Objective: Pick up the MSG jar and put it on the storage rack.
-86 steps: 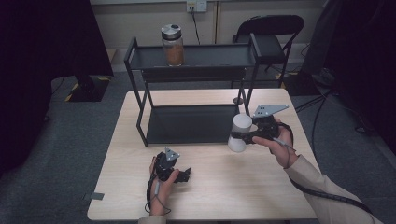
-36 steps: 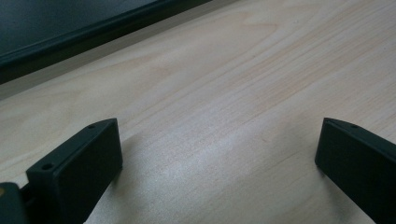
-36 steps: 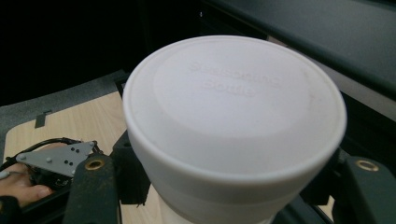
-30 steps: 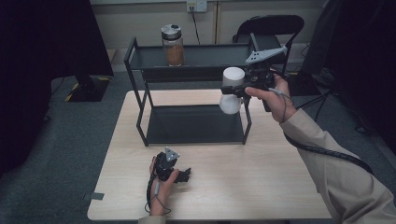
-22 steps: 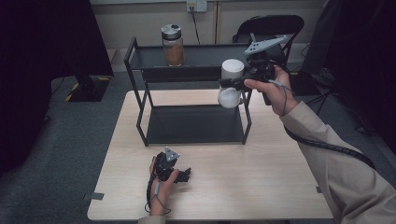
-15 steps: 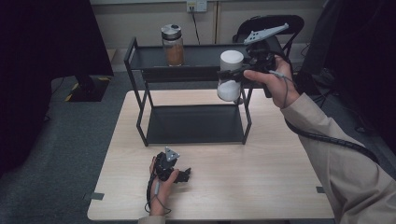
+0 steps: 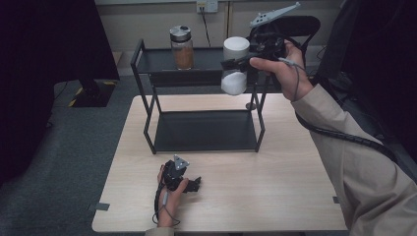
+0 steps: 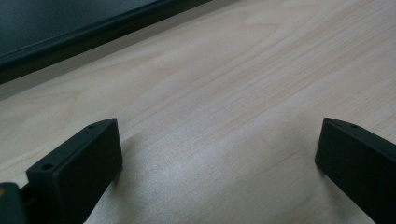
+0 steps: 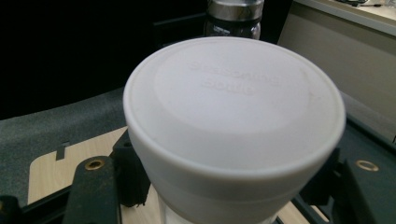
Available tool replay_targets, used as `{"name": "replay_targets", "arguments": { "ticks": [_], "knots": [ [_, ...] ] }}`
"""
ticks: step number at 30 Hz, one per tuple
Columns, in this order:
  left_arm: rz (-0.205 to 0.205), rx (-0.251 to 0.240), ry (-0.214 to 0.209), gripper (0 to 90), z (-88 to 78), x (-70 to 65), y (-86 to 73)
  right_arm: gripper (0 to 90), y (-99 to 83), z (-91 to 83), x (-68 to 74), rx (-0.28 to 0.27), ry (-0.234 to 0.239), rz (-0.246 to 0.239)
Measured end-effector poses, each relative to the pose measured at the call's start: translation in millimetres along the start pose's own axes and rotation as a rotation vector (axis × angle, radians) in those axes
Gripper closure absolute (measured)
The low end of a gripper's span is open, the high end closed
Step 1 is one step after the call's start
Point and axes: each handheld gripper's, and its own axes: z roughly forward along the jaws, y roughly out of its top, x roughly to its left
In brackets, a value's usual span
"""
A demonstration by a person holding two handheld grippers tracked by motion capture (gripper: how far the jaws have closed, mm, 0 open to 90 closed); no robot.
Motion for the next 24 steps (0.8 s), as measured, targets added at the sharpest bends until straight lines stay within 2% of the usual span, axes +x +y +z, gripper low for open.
{"name": "replay_targets", "arguments": {
  "ticks": [5,14,20,24],
  "knots": [
    [0.0,0.0,0.0,0.0,0.0,0.0,0.0,34.2,12.0,0.9,-1.4,-0.014,-0.006,-0.005],
    [0.0,0.0,0.0,0.0,0.0,0.0,0.0,34.2,30.8,4.4,-4.4,-0.021,-0.059,0.009],
    [0.003,0.002,0.0,0.0,-0.1,0.2,0.3,34.2,42.7,13.0,-8.9,-0.023,-0.09,0.014],
    [-0.001,0.0,-0.001,0.0,0.0,0.1,-0.1,34.2,46.9,25.1,-13.5,-0.019,-0.122,0.03]
  ]
}}
